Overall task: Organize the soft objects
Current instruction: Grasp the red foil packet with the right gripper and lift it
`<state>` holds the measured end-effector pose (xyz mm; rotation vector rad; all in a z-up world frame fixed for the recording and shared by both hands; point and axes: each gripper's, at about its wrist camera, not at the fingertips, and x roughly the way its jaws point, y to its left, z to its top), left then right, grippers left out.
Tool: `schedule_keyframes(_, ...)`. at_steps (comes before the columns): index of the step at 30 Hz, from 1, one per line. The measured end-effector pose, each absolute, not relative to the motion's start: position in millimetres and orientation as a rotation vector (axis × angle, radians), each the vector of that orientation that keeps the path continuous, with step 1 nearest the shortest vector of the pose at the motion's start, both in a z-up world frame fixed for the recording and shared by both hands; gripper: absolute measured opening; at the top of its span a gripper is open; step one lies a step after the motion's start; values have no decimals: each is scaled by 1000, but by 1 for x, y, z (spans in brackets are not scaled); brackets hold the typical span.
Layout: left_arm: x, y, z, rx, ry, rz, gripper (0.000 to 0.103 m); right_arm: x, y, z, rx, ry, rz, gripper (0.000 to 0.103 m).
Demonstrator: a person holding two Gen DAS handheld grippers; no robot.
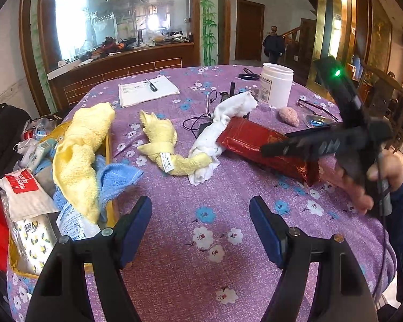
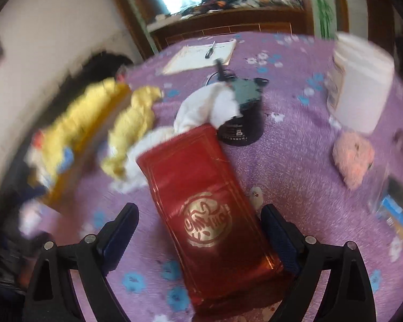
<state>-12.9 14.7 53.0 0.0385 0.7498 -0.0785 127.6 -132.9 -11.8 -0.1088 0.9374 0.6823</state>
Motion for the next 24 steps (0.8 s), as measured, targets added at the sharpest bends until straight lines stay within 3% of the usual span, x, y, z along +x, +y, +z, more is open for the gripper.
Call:
schedule_keyframes(1,-12,15,53,38,753,-83,74,124,-125,-13,-175,918,656,95)
schedule_keyframes(3,-9,14,54,33,757,-87,75,116,-115,-17,-289,868,597,80)
schedule_keyframes(5,-4,12,57,32,761,-94,75,118,-119,-17,-279,891,584,65)
schedule_keyframes(7,3,11,60,32,764,-95,78,119,-129,-8,-224,906,603,59)
schedule_keyframes(17,73,-7,66,51,835,-129,79,129,-208,41,270,794,687,59)
schedule_keyframes(24,130,-15,39,79,931,-108,79,136,-232,43,408,778,647,59)
